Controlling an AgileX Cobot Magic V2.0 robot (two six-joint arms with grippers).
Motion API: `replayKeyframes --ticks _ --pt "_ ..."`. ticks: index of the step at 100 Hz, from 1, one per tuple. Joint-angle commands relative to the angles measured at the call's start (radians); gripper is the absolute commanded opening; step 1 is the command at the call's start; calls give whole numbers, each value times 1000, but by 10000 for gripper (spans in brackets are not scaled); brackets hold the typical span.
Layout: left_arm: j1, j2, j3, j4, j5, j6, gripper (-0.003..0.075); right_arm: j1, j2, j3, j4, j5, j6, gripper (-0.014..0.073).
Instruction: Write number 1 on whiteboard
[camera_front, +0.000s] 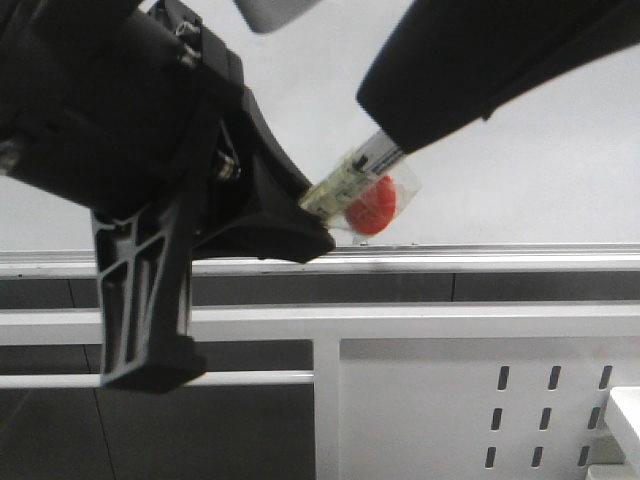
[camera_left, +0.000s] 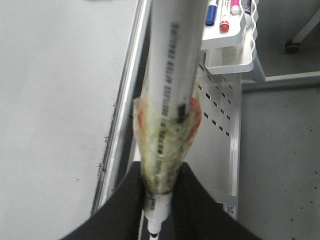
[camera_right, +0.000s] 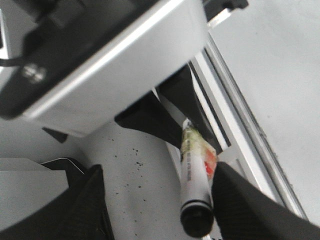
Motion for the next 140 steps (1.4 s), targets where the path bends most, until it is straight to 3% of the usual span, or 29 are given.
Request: replayKeyframes --ticks 1,52,66,82,113,125,140 --pt "-6 -42 -43 -5 -44 -13 -20 1 -4 -36 -18 -73 -11 410" --pt "-11 -87 -49 -19 -48 -13 -20 1 -4 -36 -32 -125 -11 397" --pt "-11 -87 -49 -30 -48 -13 -20 1 -4 -36 -24 -133 -11 248" --pt "-11 -87 -49 -30 -48 -13 -20 1 -4 -36 -24 -142 -11 -78" --pt "-11 -87 -49 -60 -46 -13 -17 1 -4 -36 -18 -160 -11 -72" --pt "-11 -101 -49 -113 -41 -13 81 -7 -4 -36 -13 -163 -2 -72" --pt "-11 -151 -49 -227 17 -13 351 -72 -4 -34 -13 -213 98 -71"
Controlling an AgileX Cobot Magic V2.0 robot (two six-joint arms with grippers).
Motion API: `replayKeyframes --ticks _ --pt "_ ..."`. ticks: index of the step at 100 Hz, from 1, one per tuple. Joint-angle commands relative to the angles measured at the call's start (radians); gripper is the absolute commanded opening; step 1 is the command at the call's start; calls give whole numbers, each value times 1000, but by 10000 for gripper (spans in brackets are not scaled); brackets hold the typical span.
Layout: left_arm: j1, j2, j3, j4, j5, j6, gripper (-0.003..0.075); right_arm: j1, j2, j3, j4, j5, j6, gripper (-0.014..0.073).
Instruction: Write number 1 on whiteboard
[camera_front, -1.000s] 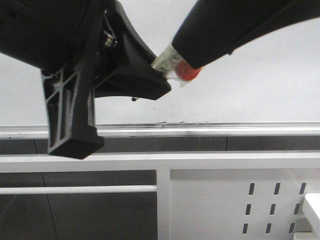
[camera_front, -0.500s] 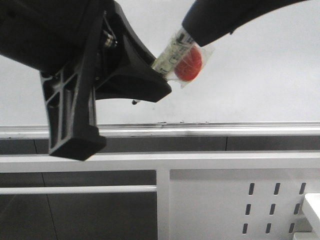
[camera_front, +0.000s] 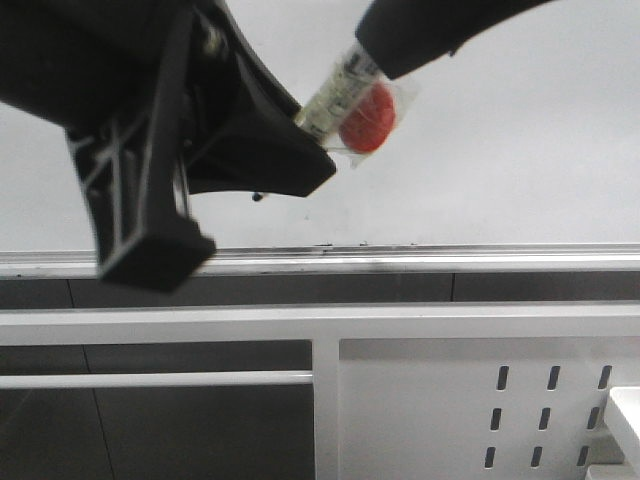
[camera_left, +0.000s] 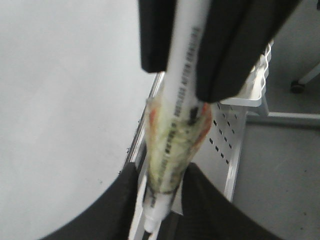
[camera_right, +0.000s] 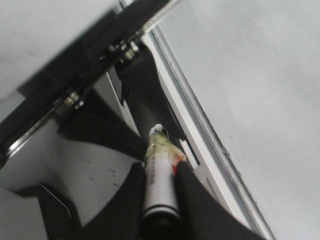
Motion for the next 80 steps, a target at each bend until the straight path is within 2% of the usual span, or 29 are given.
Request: replayKeyframes --ticks 1,4,10,27,50,67,80 --pt "-7 -60 -34 -83 -10 -7 361 -45 -10 -32 17 -103 54 -71" --pt "-1 -74 -34 -105 5 -9 403 -65 -10 -32 17 -118 54 -72" --pt "14 -103 -30 -146 14 -14 433 -102 -14 -32 17 -158 54 -71" --pt "111 -175 -12 -233 -19 -14 430 -133 -30 -32 17 -207 54 -72" --pt "285 -217 33 -349 -154 -14 428 -133 -67 -33 16 -222 54 -72" --pt "320 -217 40 -371 -182 -14 428 -133 -118 -33 16 -220 54 -71" --pt "320 -217 40 -373 -235 -14 398 -133 -156 -33 16 -220 54 -71"
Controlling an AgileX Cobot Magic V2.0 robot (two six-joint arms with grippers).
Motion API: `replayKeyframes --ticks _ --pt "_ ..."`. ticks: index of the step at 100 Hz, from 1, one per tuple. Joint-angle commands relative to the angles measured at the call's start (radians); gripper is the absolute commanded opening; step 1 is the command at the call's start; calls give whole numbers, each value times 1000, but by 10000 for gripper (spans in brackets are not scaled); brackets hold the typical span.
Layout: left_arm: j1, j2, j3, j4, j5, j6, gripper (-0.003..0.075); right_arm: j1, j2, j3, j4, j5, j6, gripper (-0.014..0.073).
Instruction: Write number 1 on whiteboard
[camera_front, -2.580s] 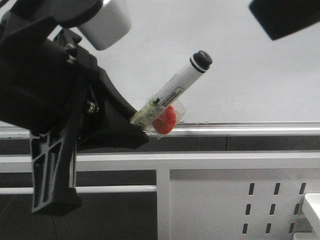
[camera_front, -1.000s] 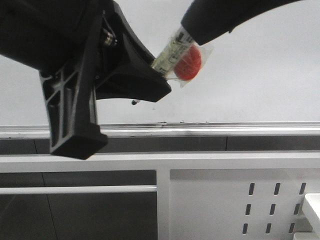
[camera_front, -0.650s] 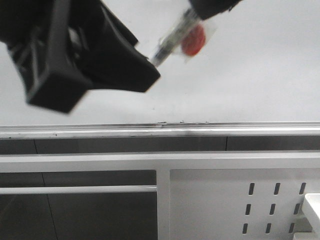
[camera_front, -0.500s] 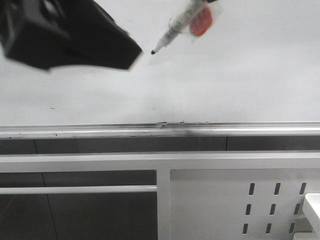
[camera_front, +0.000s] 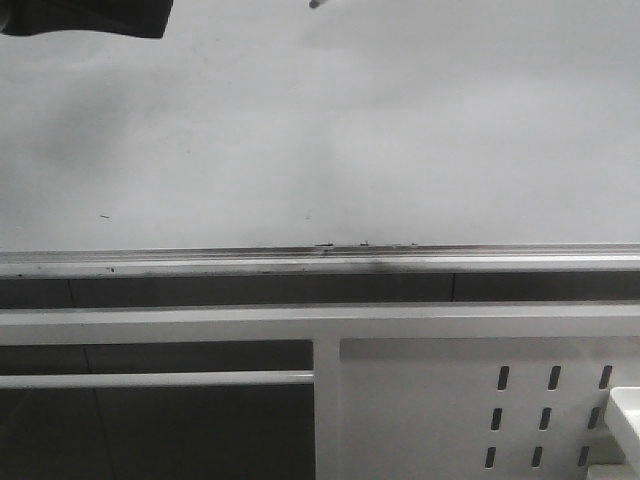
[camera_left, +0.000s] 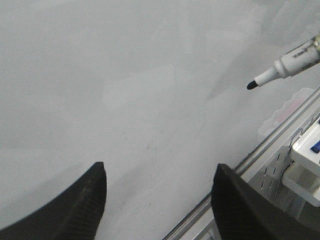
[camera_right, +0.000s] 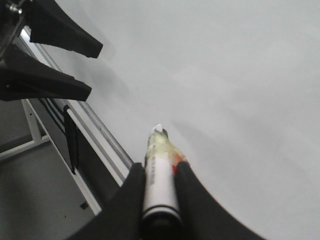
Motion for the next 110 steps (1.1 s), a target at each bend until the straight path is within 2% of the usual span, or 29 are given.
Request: replayKeyframes --ticks 1,41,67,83,93,110 --pt "3 -19 -29 -15 -114 -10 398 -7 -32 -33 9 -78 1 -71" --pt "3 -17 -29 -31 -152 -10 388 -84 5 -33 -12 -115 1 -71" --pt "3 -17 -29 -31 -156 -10 388 -129 163 -31 0 -84 1 -72" --pt "3 -17 -29 -31 -152 -10 388 -129 240 -31 3 -89 1 -72" --pt "3 -17 -29 -31 -144 -10 388 -111 223 -35 45 -71 1 -72" --pt "-15 -17 -29 -32 -106 -10 388 -17 133 -35 50 92 -2 -72"
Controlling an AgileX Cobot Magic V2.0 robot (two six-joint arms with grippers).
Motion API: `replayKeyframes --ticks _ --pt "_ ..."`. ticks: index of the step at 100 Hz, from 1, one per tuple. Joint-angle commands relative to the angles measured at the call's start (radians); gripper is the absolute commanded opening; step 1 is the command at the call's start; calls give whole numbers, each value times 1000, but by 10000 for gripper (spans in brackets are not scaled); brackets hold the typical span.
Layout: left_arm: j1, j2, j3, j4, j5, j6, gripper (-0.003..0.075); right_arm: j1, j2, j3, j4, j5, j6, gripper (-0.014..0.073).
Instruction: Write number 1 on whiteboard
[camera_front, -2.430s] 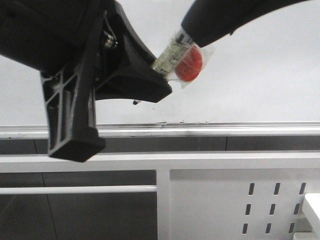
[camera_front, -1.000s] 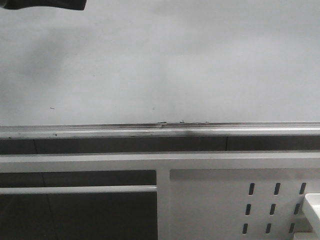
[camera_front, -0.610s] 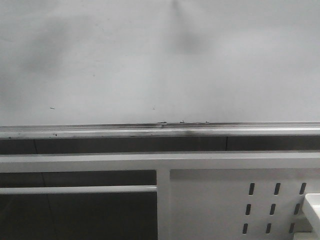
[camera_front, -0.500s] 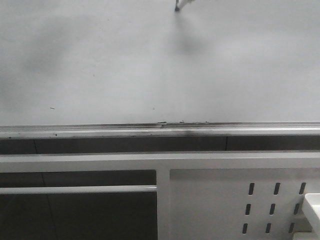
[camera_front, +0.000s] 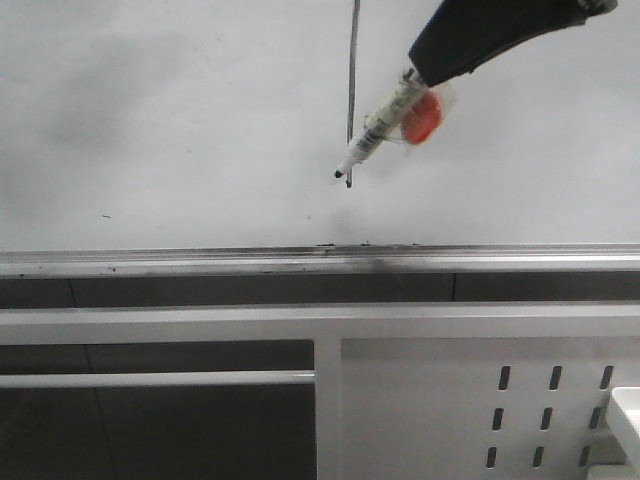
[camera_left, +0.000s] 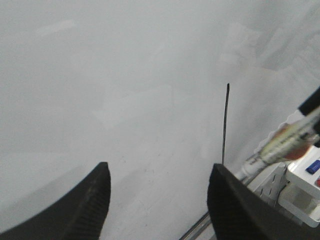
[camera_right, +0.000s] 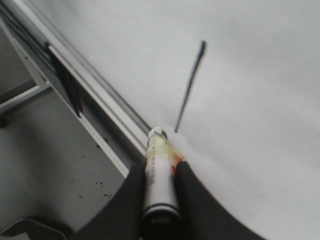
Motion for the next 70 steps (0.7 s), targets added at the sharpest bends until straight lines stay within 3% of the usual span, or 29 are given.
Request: replayKeyframes --ticks 1,15,38,70 --pt "-23 -17 -29 -14 -47 -10 388 49 -68 -35 14 30 -5 -72" --pt "-97 -17 -25 42 -10 -10 388 117 -94 -35 8 109 -21 -72" --pt "-242 -15 59 98 -33 -10 388 142 -80 -35 -35 146 -21 -72" --pt "-254 23 134 187 -188 1 388 199 -80 -105 -37 141 -23 -72"
